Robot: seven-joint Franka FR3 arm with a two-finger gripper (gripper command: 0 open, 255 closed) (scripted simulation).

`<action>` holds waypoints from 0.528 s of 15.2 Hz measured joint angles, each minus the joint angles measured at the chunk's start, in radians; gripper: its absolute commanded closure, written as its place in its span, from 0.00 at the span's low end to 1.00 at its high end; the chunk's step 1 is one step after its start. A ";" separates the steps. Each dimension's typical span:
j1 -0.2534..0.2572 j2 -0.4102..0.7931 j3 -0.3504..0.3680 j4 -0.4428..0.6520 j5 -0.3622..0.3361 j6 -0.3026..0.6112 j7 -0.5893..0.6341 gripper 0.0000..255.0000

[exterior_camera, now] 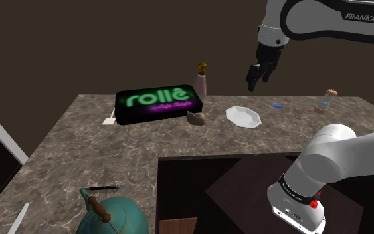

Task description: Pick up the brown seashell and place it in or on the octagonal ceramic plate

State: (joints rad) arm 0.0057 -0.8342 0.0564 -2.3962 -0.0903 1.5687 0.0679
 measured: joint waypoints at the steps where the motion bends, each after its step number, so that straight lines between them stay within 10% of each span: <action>1: 0.000 0.000 0.000 0.000 0.000 0.000 0.000 0.00; 8: 0.012 0.148 -0.058 -0.055 0.016 0.220 -0.062 0.00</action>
State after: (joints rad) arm 0.0177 -0.6860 -0.0011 -2.4510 -0.0744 1.7886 0.0060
